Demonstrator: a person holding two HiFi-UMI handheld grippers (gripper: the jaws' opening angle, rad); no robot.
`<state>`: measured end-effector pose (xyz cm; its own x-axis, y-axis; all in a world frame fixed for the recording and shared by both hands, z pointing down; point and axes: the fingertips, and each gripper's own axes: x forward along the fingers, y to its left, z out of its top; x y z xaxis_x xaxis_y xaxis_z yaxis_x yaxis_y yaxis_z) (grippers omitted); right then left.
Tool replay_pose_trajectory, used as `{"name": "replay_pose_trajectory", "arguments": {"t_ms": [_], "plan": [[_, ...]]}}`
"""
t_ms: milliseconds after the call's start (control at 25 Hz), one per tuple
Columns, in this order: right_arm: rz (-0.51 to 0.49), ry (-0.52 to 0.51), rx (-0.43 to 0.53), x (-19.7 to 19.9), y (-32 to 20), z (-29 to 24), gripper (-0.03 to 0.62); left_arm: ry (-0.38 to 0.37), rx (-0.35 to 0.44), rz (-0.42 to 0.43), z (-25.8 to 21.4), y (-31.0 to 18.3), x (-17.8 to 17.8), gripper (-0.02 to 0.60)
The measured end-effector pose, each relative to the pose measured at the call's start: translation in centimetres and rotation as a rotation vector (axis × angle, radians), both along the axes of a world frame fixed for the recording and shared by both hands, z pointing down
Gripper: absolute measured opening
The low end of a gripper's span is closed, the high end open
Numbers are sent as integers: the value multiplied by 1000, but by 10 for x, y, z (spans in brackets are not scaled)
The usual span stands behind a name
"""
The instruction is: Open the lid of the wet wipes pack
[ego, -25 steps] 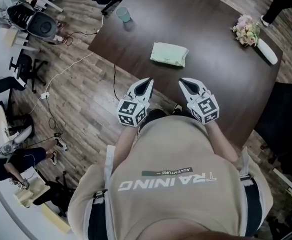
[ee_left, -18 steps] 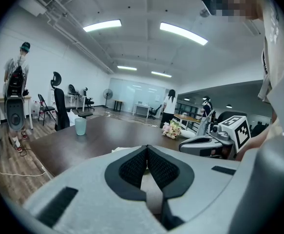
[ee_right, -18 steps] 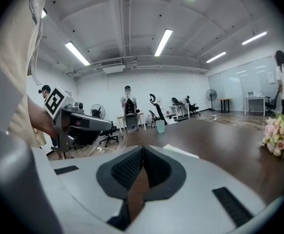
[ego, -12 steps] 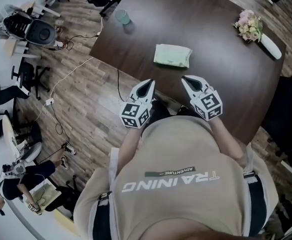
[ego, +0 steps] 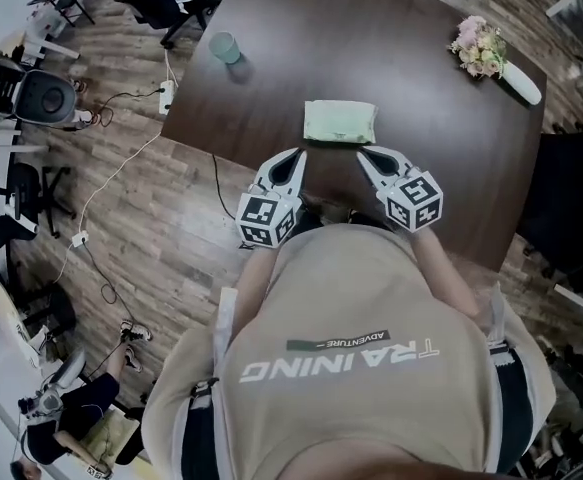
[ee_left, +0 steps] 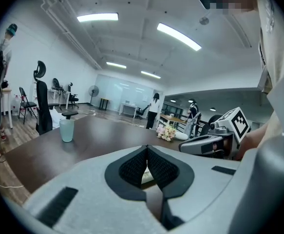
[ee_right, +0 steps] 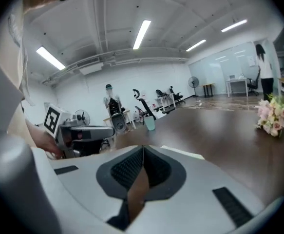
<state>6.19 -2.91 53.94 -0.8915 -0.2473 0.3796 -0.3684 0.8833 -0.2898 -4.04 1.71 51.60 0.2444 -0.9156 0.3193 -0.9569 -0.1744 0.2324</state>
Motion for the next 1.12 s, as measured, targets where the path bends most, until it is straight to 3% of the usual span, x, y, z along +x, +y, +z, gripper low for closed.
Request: {"name": "replay_pose_trajectory", "arguments": {"t_ms": [160,480,680,880,1120], "plan": [[143,-22,-28,-15,-23,-13,14,-3,24,56,-9,-7,-27,9],[284,63,30,-25,-28,-15,14,7,40,193,-8,-8,-58,9],[264,143,44,-44,-18,-6,15,47,0,184,8,-2,-86,9],[189,236,165,-62,-28,-5,15,59,-21,201,16,-17,-90,9],[250,163,138,-61,-49,11,15,3,-29,251,11,-47,-82,9]]}}
